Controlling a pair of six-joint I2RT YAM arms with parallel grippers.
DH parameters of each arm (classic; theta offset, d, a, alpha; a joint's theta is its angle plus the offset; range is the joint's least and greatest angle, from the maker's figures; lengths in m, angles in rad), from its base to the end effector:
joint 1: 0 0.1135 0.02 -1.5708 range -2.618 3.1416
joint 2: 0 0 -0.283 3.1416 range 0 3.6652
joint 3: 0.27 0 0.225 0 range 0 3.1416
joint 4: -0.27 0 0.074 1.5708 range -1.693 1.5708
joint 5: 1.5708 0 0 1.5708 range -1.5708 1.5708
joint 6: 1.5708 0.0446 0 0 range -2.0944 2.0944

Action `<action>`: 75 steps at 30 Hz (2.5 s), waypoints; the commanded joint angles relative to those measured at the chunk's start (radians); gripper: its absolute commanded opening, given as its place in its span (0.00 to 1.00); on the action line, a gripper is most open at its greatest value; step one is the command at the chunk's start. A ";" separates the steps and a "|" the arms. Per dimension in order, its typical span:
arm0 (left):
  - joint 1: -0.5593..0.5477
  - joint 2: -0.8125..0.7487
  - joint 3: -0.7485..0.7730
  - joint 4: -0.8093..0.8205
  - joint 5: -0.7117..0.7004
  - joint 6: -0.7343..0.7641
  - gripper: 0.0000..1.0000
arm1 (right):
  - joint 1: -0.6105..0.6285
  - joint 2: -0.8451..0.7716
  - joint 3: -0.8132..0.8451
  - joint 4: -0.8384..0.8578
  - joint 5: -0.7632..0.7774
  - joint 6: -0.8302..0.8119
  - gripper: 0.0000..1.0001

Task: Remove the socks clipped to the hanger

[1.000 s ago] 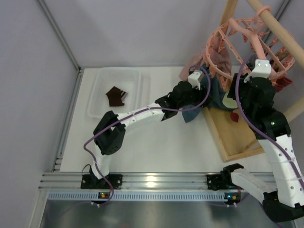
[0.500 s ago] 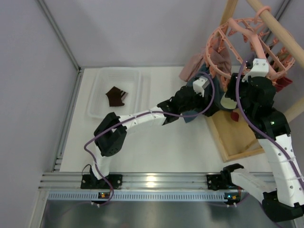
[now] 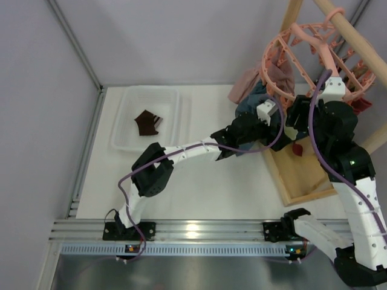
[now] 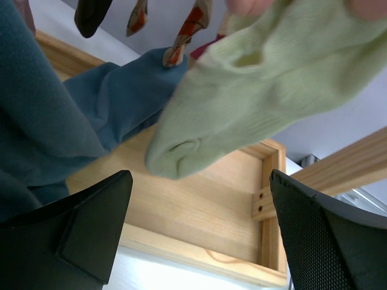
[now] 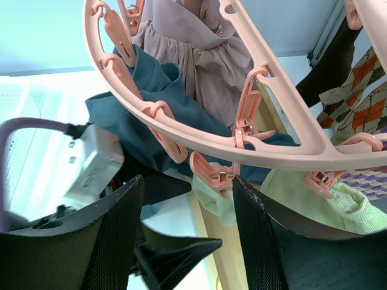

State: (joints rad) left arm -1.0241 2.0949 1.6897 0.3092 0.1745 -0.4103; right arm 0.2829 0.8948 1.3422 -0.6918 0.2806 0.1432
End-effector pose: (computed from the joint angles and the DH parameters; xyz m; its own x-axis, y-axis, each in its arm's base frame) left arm 0.2543 -0.4328 0.3169 -0.4171 -0.0702 -0.9061 0.8340 0.3668 -0.4123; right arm 0.1243 0.0233 0.4539 -0.2314 0.0755 -0.9699 0.0231 0.9971 0.0722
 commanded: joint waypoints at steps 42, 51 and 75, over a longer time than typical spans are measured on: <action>0.078 0.139 0.097 0.594 0.671 -0.482 0.00 | -0.013 -0.025 0.087 -0.078 0.023 0.007 0.58; 0.108 0.111 0.077 0.668 0.778 -0.602 0.00 | -0.014 -0.013 0.080 -0.068 0.035 -0.008 0.58; 0.160 0.154 0.073 1.001 0.852 -0.906 0.00 | -0.102 0.026 -0.020 0.104 -0.101 -0.057 0.58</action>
State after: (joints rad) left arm -0.8742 2.2662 1.7573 1.1881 1.0000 -1.2663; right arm 0.2047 0.9279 1.3270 -0.6731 0.2455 0.1020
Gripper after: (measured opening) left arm 0.021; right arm 0.580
